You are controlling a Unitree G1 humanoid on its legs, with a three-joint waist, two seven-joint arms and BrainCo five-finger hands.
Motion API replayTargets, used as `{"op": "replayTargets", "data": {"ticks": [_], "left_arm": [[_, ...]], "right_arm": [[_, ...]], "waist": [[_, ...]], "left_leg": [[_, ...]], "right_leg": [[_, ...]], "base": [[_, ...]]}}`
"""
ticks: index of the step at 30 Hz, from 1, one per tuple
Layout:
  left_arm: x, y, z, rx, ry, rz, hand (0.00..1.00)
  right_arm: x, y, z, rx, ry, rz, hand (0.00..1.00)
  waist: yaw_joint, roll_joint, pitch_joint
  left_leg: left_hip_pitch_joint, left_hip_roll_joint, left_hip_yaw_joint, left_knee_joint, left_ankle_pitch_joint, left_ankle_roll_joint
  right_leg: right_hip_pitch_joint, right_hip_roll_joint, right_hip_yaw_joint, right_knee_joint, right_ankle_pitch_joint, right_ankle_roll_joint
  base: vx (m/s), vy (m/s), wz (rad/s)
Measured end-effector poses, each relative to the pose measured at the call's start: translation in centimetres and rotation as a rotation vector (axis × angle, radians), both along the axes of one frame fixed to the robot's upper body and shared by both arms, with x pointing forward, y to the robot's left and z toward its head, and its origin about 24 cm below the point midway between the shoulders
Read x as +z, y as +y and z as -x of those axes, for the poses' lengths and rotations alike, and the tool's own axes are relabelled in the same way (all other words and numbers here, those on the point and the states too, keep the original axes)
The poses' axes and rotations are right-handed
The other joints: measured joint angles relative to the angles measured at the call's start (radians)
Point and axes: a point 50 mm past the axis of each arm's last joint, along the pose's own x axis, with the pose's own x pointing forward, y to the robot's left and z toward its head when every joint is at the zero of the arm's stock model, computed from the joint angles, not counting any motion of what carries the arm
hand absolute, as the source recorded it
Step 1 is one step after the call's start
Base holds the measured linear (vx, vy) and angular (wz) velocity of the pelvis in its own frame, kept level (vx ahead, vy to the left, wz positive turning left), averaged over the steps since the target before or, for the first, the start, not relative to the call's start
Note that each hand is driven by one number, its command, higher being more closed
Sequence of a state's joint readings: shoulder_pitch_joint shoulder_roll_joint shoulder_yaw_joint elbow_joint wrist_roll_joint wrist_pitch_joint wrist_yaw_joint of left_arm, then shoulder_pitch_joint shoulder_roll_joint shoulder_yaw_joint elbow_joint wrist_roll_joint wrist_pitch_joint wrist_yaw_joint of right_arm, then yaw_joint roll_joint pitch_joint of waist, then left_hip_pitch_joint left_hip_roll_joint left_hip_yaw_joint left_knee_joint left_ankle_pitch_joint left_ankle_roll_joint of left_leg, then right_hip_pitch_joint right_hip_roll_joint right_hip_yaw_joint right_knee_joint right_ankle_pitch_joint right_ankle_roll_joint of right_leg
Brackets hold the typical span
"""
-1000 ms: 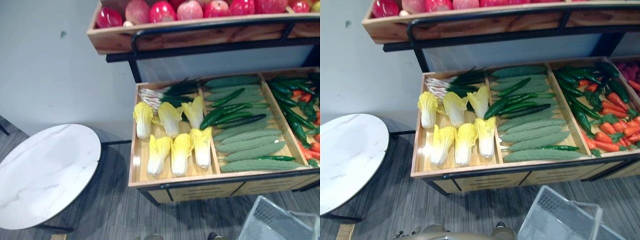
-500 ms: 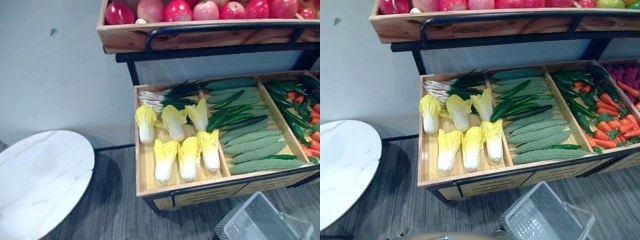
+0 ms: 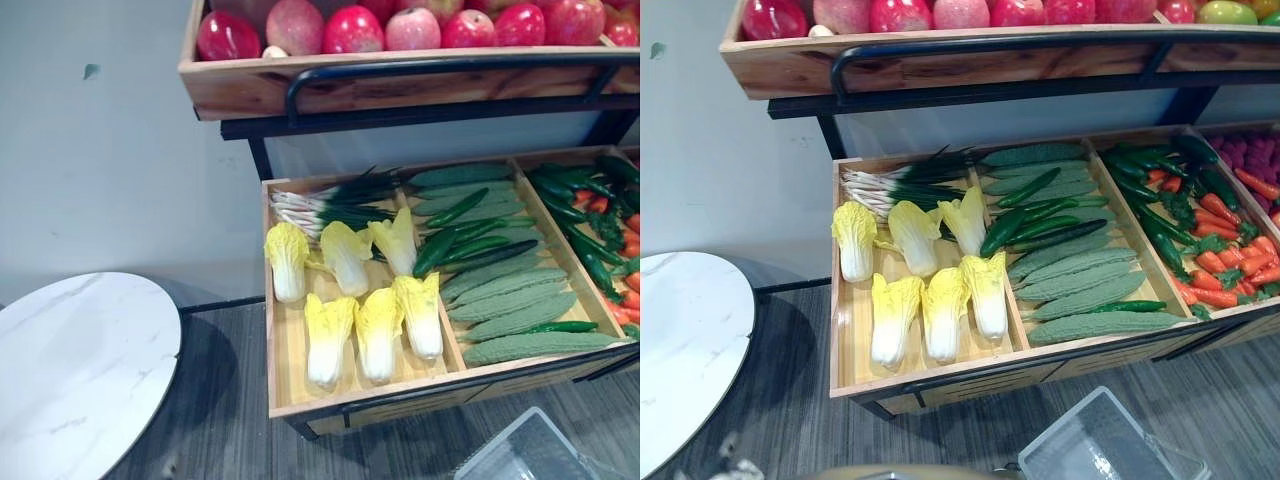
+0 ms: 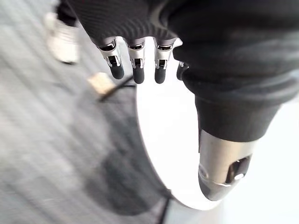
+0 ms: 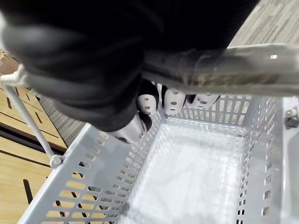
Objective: Pick vegetable in the basket
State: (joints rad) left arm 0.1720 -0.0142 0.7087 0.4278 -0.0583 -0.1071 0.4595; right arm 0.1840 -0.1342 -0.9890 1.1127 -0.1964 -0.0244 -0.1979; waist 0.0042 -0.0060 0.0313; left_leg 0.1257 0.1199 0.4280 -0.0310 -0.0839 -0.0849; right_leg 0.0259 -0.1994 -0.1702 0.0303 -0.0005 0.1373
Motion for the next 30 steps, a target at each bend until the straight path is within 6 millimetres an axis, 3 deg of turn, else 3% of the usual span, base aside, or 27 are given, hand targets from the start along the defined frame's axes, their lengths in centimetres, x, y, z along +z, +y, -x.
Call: {"op": "replayTargets", "data": {"ticks": [2, 4, 7, 10, 23, 30], "left_arm": [[3.7, -1.1, -3.2, -0.115, -0.104, -0.173, 0.00], [5.5, -2.8, -5.3, -0.224, -0.158, -0.244, 0.00], [7.3, -6.0, -7.8, -0.380, -0.243, -0.284, 0.00], [8.7, -7.7, -9.0, -0.468, -0.297, -0.320, 0.00], [8.5, -12.6, -11.3, -0.706, -0.318, -0.280, 0.00], [6.7, -13.1, -11.2, -0.747, -0.221, -0.262, 0.00]], "right_arm": [[0.0, 0.0, 0.0, 0.034, 0.015, 0.008, 1.00], [0.2, -0.1, -0.3, 0.068, 0.014, 0.022, 1.00], [0.3, -0.2, -0.6, 0.110, 0.016, 0.033, 1.00], [0.5, -0.4, -1.3, 0.158, 0.005, 0.049, 1.00], [0.3, 0.3, -2.5, 0.261, 0.014, 0.036, 1.00], [0.3, 0.4, -3.4, 0.294, 0.008, 0.054, 1.00]], "waist": [[0.001, -0.006, -0.001], [0.001, -0.008, -0.001], [0.000, -0.019, 0.004], [-0.003, -0.022, 0.005], [-0.029, -0.039, 0.002], [-0.029, -0.042, -0.001]], "left_leg": [[0.001, -0.003, -0.001, 0.000, 0.000, 0.000], [0.001, -0.003, 0.002, 0.001, -0.001, 0.000], [0.001, -0.001, 0.013, 0.007, -0.002, -0.001], [-0.001, 0.006, 0.042, 0.015, -0.003, -0.005], [-0.003, 0.031, 0.116, 0.015, 0.007, -0.021], [-0.010, 0.031, 0.127, 0.016, 0.007, -0.021]], "right_leg": [[0.001, -0.006, 0.002, 0.011, 0.000, 0.000], [0.001, -0.010, 0.006, 0.010, 0.000, 0.001], [-0.004, -0.009, 0.017, 0.008, -0.003, 0.005], [-0.022, -0.002, 0.047, 0.006, -0.011, 0.017], [-0.079, 0.042, 0.126, 0.010, -0.002, 0.020], [-0.092, 0.041, 0.129, 0.006, 0.004, 0.016]], "base": [[-0.08, -0.021, 0.00], [-0.09, -0.043, -0.05], [-0.08, -0.054, -0.13], [-0.08, -0.068, -0.27], [-0.01, -0.045, -0.18], [-0.02, -0.027, -0.04]]}}
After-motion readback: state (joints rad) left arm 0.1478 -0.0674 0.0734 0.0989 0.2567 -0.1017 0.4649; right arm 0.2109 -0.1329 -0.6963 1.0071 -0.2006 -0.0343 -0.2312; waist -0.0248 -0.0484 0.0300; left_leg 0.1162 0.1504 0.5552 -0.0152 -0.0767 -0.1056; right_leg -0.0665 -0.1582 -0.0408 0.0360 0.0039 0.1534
